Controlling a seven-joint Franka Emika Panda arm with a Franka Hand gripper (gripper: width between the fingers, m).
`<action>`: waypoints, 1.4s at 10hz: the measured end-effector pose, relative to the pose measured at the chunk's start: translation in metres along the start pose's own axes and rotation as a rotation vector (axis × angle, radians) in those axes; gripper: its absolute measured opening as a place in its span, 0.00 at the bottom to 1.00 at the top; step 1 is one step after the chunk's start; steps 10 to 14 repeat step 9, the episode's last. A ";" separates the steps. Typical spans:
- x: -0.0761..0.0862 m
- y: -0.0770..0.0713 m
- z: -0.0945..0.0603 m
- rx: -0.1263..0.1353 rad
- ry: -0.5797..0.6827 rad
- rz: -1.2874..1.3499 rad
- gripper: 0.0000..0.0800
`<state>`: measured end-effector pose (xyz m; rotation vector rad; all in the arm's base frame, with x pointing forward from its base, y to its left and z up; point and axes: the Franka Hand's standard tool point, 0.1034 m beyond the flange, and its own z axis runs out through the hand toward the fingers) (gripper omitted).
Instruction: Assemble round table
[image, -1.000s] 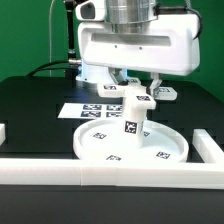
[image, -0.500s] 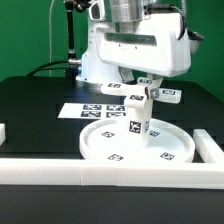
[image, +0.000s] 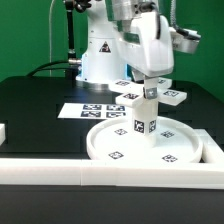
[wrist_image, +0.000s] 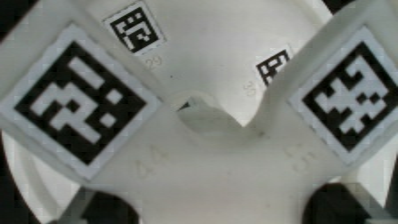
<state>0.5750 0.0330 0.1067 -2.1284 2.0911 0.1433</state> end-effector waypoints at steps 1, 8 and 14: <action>0.000 -0.001 0.000 0.006 0.003 0.075 0.57; -0.015 -0.001 -0.034 0.026 -0.028 0.145 0.81; -0.014 -0.001 -0.031 0.024 -0.026 0.141 0.81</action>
Offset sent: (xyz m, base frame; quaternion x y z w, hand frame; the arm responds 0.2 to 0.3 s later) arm 0.0000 0.0000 0.0000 0.0000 0.0000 0.1296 0.9916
